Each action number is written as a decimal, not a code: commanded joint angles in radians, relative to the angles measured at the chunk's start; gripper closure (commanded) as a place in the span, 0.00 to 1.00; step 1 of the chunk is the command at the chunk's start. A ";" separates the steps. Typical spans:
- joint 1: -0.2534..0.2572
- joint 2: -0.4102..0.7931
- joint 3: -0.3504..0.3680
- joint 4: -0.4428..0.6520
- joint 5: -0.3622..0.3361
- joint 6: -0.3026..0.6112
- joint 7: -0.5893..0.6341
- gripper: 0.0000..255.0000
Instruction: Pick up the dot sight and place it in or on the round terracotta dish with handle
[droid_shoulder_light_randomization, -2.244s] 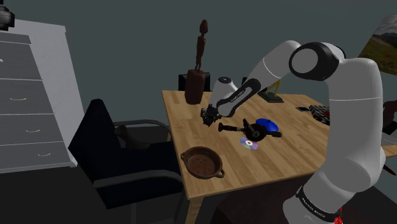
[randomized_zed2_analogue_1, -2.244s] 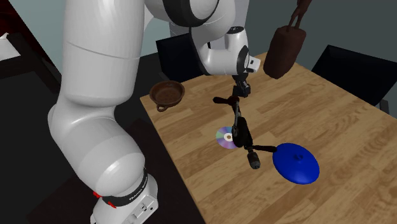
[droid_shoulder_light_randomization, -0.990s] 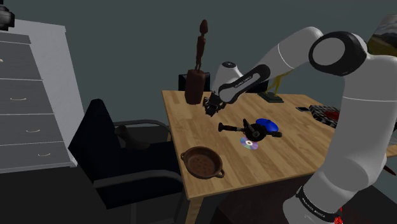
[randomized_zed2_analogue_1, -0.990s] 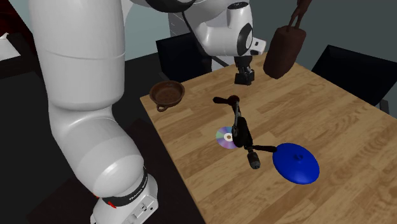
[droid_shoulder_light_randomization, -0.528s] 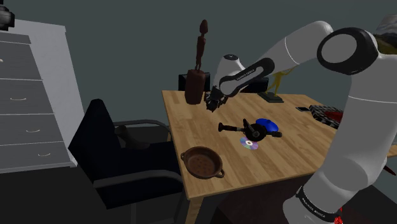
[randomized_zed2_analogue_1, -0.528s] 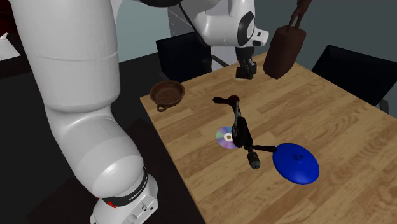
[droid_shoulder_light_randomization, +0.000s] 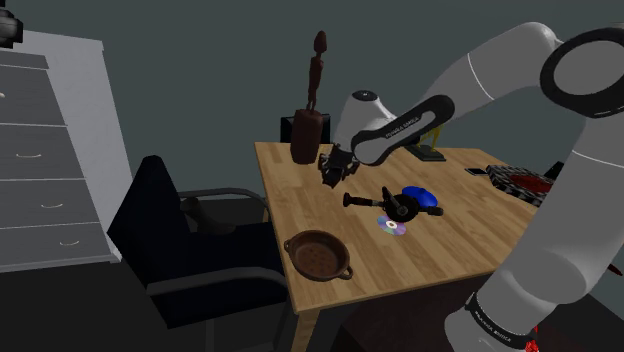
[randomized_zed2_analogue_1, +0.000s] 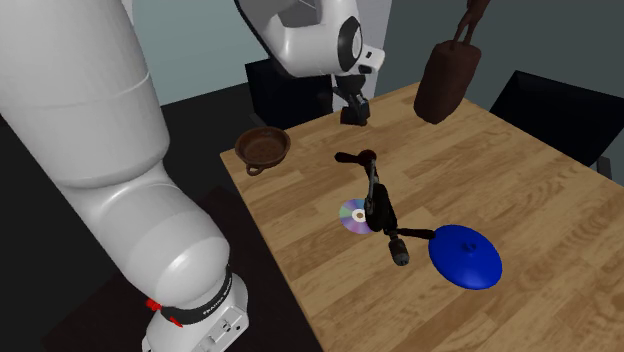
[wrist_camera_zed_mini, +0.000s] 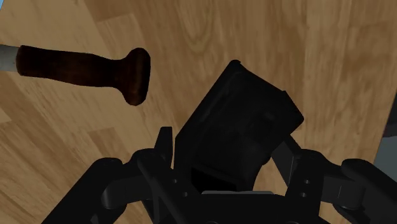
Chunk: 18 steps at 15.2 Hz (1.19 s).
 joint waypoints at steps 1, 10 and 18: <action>0.023 -0.045 0.012 -0.057 -0.016 0.004 0.052 1.00; 0.125 -0.208 0.108 -0.255 -0.055 -0.010 0.286 1.00; 0.232 -0.312 0.233 -0.358 -0.018 -0.058 0.481 1.00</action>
